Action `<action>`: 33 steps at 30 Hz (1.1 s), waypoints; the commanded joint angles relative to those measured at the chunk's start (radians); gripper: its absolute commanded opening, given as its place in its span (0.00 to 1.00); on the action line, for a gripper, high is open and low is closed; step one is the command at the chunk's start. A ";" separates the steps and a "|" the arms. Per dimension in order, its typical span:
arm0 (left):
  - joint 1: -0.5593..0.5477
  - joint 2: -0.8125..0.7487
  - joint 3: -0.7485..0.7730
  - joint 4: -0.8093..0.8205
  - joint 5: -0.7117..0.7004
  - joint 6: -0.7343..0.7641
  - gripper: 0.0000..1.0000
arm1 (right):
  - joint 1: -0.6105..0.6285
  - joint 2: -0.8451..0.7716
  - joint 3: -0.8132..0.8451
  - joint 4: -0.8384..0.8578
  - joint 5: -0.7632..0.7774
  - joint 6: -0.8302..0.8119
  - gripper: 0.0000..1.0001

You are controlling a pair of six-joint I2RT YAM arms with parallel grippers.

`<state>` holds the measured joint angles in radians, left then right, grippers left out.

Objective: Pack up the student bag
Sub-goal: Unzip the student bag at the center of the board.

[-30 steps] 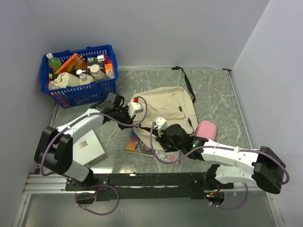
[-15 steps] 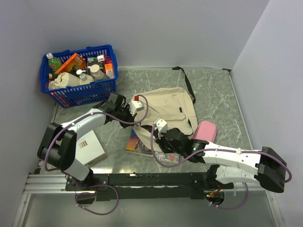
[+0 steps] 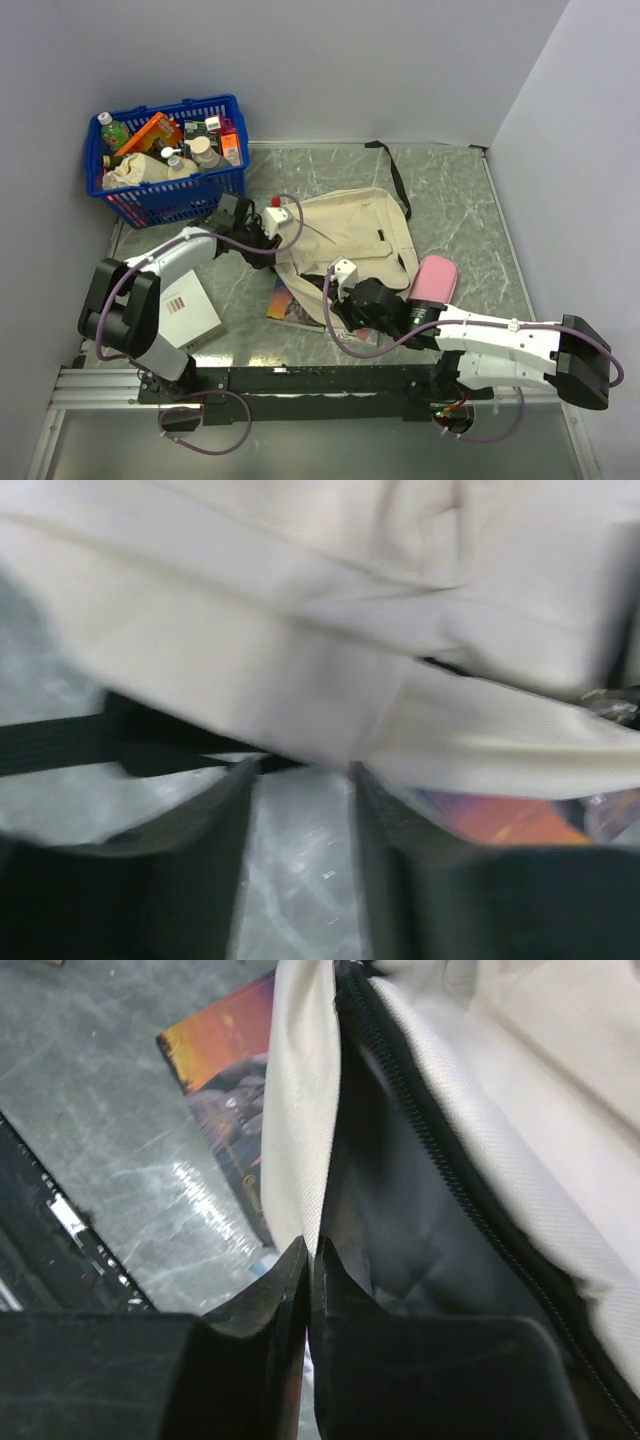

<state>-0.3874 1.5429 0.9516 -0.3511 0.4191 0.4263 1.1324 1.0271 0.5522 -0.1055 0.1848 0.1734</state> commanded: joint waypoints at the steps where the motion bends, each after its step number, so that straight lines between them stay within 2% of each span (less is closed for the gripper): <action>1: 0.064 -0.064 0.119 -0.098 0.004 0.038 0.59 | 0.024 0.002 -0.001 -0.036 -0.062 0.058 0.20; 2: 0.064 -0.082 0.146 -0.133 0.139 0.057 0.64 | 0.026 0.008 -0.005 -0.025 -0.064 0.060 0.23; 5: 0.038 -0.139 0.186 -0.239 0.315 0.141 0.73 | 0.027 0.021 -0.021 0.024 -0.067 0.071 0.23; 9: -0.031 -0.115 0.269 -0.469 0.440 0.361 0.76 | 0.027 0.042 -0.034 0.061 -0.051 0.071 0.22; 12: -0.116 -0.103 0.262 -0.557 0.439 0.483 0.77 | 0.027 0.053 -0.038 0.082 -0.035 0.067 0.20; 14: -0.166 -0.090 0.247 -0.536 0.416 0.500 0.77 | 0.027 0.054 -0.040 0.093 -0.027 0.069 0.19; 19: -0.194 -0.030 0.251 -0.476 0.417 0.528 0.79 | 0.027 0.039 -0.049 0.101 -0.013 0.078 0.17; 20: -0.203 -0.023 0.256 -0.473 0.417 0.542 0.82 | 0.027 0.033 -0.054 0.101 -0.013 0.080 0.17; 21: -0.211 -0.012 0.260 -0.470 0.420 0.552 0.89 | 0.027 0.030 -0.054 0.101 -0.010 0.081 0.17; 22: -0.220 -0.009 0.262 -0.462 0.419 0.554 0.90 | 0.027 0.030 -0.054 0.101 -0.010 0.081 0.16; 29: -0.294 0.052 0.289 -0.304 0.409 0.418 0.84 | 0.027 0.048 -0.034 0.101 -0.010 0.072 0.13; 33: -0.330 0.071 0.285 -0.255 0.370 0.390 0.78 | 0.029 0.051 -0.031 0.125 -0.005 0.075 0.13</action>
<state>-0.6823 1.5997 1.2072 -0.6945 0.7937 0.8593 1.1458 1.0794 0.5072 -0.0364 0.1902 0.2283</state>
